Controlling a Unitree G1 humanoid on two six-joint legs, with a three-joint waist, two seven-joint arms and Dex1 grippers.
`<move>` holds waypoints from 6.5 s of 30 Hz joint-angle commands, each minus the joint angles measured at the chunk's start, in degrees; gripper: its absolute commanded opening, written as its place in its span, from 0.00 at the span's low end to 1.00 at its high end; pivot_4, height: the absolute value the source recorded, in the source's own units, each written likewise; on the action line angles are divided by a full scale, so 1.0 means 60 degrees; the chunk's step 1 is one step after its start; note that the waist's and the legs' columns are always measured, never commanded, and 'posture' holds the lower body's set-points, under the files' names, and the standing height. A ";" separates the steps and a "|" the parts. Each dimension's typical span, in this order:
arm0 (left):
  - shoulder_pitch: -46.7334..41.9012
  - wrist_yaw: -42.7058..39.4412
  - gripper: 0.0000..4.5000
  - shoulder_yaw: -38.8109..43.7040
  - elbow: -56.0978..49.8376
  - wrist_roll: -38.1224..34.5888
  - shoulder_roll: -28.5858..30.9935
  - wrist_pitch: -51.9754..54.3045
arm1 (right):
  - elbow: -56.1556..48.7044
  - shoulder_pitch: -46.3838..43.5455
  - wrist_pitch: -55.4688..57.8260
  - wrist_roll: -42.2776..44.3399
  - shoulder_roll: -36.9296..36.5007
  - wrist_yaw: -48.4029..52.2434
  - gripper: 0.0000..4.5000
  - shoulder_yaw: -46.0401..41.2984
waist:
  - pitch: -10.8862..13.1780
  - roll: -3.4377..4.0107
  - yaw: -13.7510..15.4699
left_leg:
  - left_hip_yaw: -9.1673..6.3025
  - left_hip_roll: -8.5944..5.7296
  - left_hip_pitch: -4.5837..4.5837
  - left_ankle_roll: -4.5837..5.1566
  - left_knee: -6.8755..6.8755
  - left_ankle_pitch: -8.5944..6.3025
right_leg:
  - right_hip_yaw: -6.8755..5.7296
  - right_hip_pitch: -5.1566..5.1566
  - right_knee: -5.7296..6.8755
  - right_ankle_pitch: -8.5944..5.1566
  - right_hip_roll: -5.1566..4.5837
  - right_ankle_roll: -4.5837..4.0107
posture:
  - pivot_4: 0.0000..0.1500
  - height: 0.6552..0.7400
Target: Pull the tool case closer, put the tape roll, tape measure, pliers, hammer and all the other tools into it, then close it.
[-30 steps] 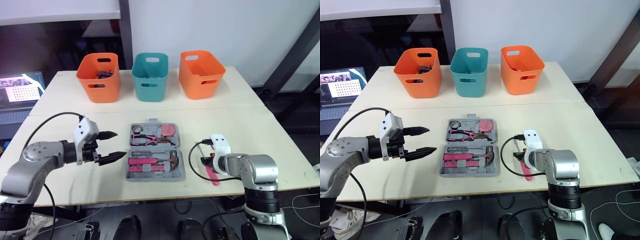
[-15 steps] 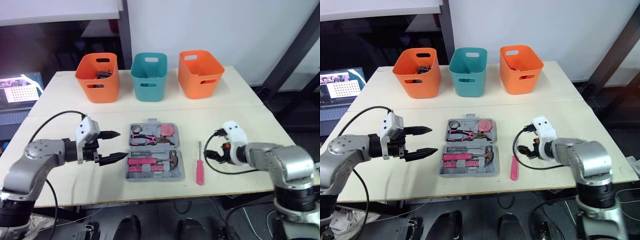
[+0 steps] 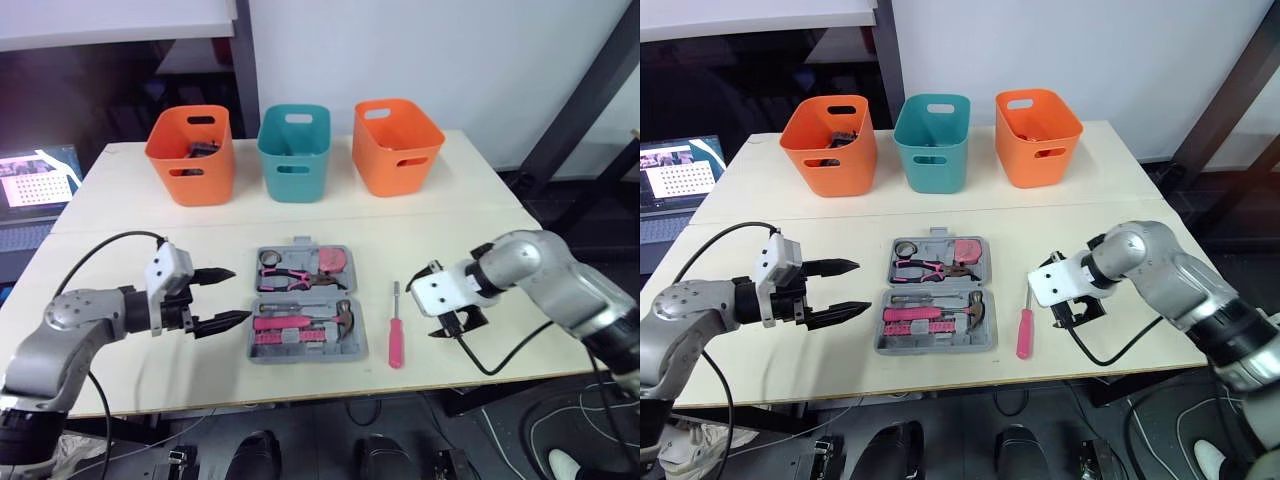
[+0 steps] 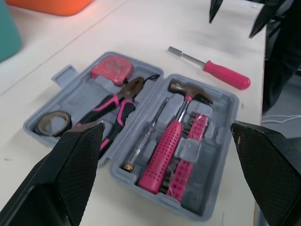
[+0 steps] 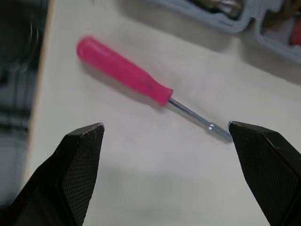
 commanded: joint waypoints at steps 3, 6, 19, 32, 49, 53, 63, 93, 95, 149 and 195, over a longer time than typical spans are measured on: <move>0.0482 0.0128 1.00 0.0678 -0.0539 -0.0147 0.0134 -0.0140 | 0.1586 -0.0772 -0.2749 -0.1561 0.1038 0.0065 0.99 0.0732 | 0.0007 0.0010 0.0057 | 0.0004 0.0000 -0.0001 -0.0002 -0.0001 0.0001 | -0.0001 -0.0001 0.0003 0.0014 0.0001 0.0026 | 1.00 1.00; 0.0644 0.0234 1.00 0.0782 -0.0705 -0.0172 0.0123 -0.0101 | 0.2218 -0.0947 -0.3486 -0.2014 0.1483 0.0159 0.99 0.0980 | 0.0010 0.0009 0.0126 | 0.0005 0.0000 -0.0002 -0.0008 0.0005 0.0004 | -0.0001 0.0006 0.0002 0.0012 0.0001 0.0023 | 1.00 1.00; 0.0781 0.0478 1.00 0.0898 -0.0937 -0.0208 0.0119 0.0009 | 0.4757 -0.1581 -0.5415 -0.4008 0.2819 -0.0363 0.47 0.1793 | 0.0006 0.0002 0.0036 | 0.0005 0.0000 0.0013 -0.0014 0.0013 0.0007 | -0.0002 0.0024 0.0010 0.0014 0.0001 0.0021 | 1.00 1.00; 0.0609 0.0474 1.00 0.0691 -0.0819 -0.0234 0.0090 -0.0006 | 0.1692 0.0166 -0.1369 -0.1623 0.1590 0.1506 0.07 -0.0559 | 0.0009 0.0007 0.0188 | 0.0000 -0.0001 0.0013 -0.0018 0.0016 0.0009 | -0.0004 0.0041 0.0010 0.0015 0.0001 0.0021 | 1.00 1.00; -0.0168 0.0142 1.00 0.0298 -0.0215 -0.0124 0.0135 -0.0189 | -0.1931 0.1871 1.3895 -0.0216 0.4233 -0.3781 0.07 -0.5223 | 0.0005 0.0003 0.0312 | 0.0000 0.0000 -0.0006 -0.0017 0.0020 0.0007 | -0.0004 0.0010 0.0013 0.0006 -0.0003 -0.0016 | 1.00 1.00; -0.0173 0.0107 1.00 0.0329 -0.0225 -0.0099 0.0139 -0.0248 | -0.1667 0.2203 1.3916 0.0049 0.5061 -0.5170 0.07 -0.5517 | 0.0004 0.0001 0.0312 | 0.0000 -0.0001 -0.0006 -0.0017 0.0022 0.0007 | -0.0005 0.0017 0.0012 0.0007 -0.0003 -0.0013 | 1.00 1.00; -0.0087 0.0117 1.00 0.0334 -0.0331 -0.0063 0.0091 -0.0303 | -0.0499 0.2569 1.2390 0.0852 0.5324 -0.6500 0.07 -0.4954 | -0.0033 -0.0058 0.0291 | -0.0003 -0.0001 0.0009 -0.0016 0.0023 0.0007 | -0.0006 0.0040 0.0007 0.0005 -0.0003 -0.0016 | 1.00 1.00; -0.0833 -0.0604 1.00 0.0361 0.0758 -0.0252 -0.0185 -0.0837 | -0.3361 0.4136 1.0672 0.3420 0.3865 -0.6861 0.99 -0.6297 | -0.0040 -0.0066 0.0293 | -0.0008 0.0000 -0.0003 -0.0014 0.0015 0.0007 | -0.0009 0.0024 0.0002 0.0002 -0.0002 -0.0017 | 1.00 1.00; -0.0842 -0.0642 1.00 0.0354 0.0874 -0.0225 -0.0184 -0.0904 | -0.2958 0.4176 1.0097 0.3261 0.4009 -0.6973 0.99 -0.5894 | -0.0039 -0.0064 0.0245 | -0.0009 0.0001 0.0000 -0.0013 0.0016 0.0007 | -0.0009 0.0022 0.0003 0.0003 -0.0001 -0.0016 | 1.00 1.00; 0.2434 -0.1524 1.00 0.2091 0.1288 0.0394 0.0939 -0.2047 | -0.2445 -0.2930 1.2718 0.2261 0.5396 -0.3258 0.09 0.3045 | -0.0009 -0.0024 0.0072 | 0.0008 0.0006 -0.0027 -0.0017 0.0008 0.0004 | -0.0013 -0.0062 0.0012 0.0006 -0.0020 -0.0027 | 1.00 1.00; 0.2485 -0.0968 1.00 0.1604 0.0910 0.0407 0.0460 -0.2014 | -0.1350 -0.2803 1.2384 0.3784 0.7107 -0.4185 0.61 0.1158 | -0.0012 -0.0028 0.0057 | 0.0008 0.0008 -0.0020 -0.0020 0.0000 0.0003 | -0.0019 -0.0060 0.0012 0.0010 -0.0016 -0.0027 | 1.00 1.00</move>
